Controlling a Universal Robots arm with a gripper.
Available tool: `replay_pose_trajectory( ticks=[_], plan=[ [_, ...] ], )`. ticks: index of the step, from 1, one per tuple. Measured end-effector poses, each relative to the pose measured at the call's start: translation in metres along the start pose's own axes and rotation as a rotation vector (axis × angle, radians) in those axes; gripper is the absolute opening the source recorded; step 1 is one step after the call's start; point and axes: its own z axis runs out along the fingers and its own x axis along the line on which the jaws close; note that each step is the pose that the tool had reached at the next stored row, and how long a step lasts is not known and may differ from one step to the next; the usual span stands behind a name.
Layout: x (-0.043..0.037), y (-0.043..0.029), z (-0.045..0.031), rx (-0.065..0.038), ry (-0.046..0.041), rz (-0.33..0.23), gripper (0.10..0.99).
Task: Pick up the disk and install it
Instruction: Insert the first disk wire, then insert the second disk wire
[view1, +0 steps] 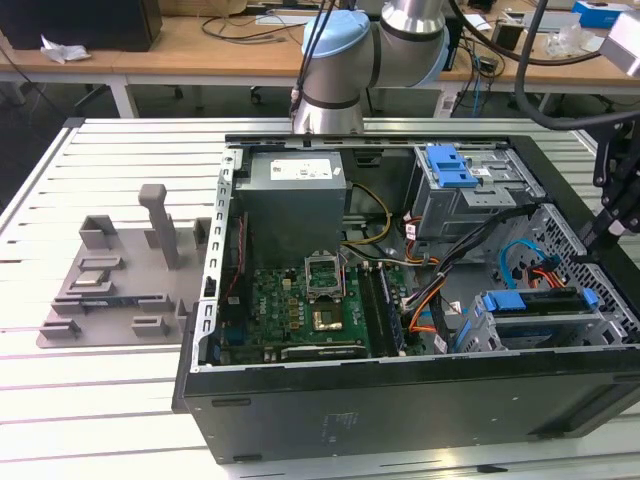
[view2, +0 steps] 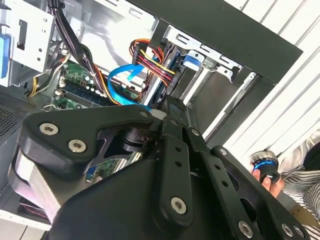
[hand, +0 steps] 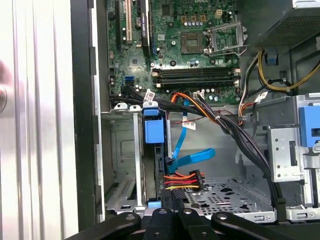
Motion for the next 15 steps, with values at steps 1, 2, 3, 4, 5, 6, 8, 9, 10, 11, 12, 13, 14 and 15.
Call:
replay_pose_trajectory(
  ticks=[1,2,3,4,5,6,8,9,10,11,12,13,14,15],
  plan=[
    [0.0000,0.0000,-0.0012,0.000,-0.0001,0.000,0.106],
    [0.0000,0.0001,-0.0018,0.000,-0.0003,0.000,0.106],
    [0.0000,0.0001,-0.0018,0.000,-0.0003,0.000,0.106],
    [0.0000,0.0001,-0.0019,0.000,-0.0003,0.000,0.106],
    [0.0000,0.0001,-0.0020,0.000,-0.0001,0.000,0.106],
    [0.0000,0.0001,-0.0020,0.000,-0.0001,0.000,0.106],
    [0.0000,0.0001,-0.0019,0.000,-0.0002,0.000,0.106],
    [0.0000,0.0001,-0.0019,0.000,-0.0002,0.000,0.106],
    [0.0000,0.0001,-0.0019,0.000,-0.0002,0.000,0.106],
    [0.0000,0.0001,-0.0019,0.000,-0.0002,0.000,0.106],
    [0.0000,0.0001,-0.0020,0.000,-0.0002,0.000,0.106],
    [0.0000,0.0001,-0.0019,0.000,-0.0002,0.000,0.106],
    [0.0000,0.0001,-0.0019,0.000,-0.0002,0.000,0.106],
    [0.0000,0.0001,-0.0020,0.000,-0.0002,0.000,0.106]
  ],
)
